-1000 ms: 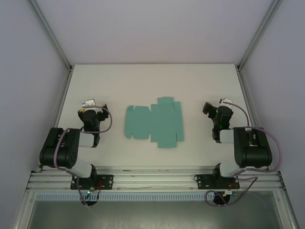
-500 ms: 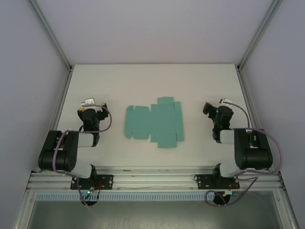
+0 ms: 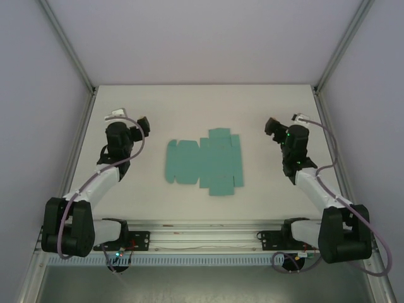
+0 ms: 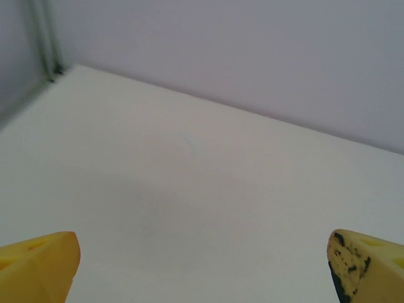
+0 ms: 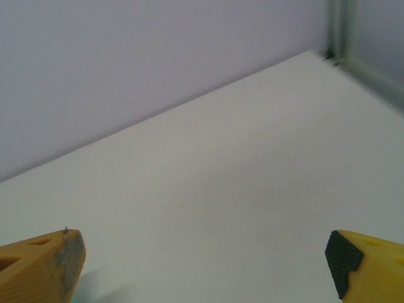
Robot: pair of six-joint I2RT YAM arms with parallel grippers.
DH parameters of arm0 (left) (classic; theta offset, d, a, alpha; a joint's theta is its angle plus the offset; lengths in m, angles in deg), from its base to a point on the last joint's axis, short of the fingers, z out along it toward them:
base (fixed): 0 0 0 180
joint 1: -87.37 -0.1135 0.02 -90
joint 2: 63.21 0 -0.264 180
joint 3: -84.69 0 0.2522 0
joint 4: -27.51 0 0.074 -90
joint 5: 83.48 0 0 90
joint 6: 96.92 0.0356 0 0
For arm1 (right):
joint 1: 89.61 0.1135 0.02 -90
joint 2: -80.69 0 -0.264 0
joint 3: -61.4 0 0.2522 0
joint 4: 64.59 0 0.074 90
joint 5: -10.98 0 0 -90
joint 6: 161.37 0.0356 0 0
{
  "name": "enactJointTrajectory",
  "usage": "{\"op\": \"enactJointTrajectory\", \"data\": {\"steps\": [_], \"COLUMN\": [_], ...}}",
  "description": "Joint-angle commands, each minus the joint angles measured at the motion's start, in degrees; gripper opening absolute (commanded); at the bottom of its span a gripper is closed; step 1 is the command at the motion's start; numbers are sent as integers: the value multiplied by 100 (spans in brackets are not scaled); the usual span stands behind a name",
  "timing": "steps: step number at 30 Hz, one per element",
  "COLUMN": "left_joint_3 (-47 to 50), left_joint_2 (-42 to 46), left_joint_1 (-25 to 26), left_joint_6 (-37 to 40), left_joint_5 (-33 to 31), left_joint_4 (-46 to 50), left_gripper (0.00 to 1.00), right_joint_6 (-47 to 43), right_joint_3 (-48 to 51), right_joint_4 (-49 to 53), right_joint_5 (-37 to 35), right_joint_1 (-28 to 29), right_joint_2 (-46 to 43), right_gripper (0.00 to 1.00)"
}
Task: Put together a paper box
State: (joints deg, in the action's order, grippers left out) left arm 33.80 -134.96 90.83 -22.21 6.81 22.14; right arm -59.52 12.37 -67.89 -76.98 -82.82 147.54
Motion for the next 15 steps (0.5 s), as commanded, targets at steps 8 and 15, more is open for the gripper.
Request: {"op": "enactJointTrajectory", "data": {"steps": [8,15], "left_joint_3": [-233,-161], "left_joint_2": [-1292,-1742], "left_joint_1": [319,330], "left_joint_6": [-1202,-1153], "left_joint_5": [2276,2962], "left_joint_4": [734,604], "left_gripper": [100,100], "right_joint_6": [1387,2093], "right_joint_3": [-1024,-948], "right_joint_4": [1502,1124], "right_joint_5": [1386,1148], "right_joint_1": [1906,2085], "right_joint_2": [1453,2647], "right_gripper": [80,55]}}
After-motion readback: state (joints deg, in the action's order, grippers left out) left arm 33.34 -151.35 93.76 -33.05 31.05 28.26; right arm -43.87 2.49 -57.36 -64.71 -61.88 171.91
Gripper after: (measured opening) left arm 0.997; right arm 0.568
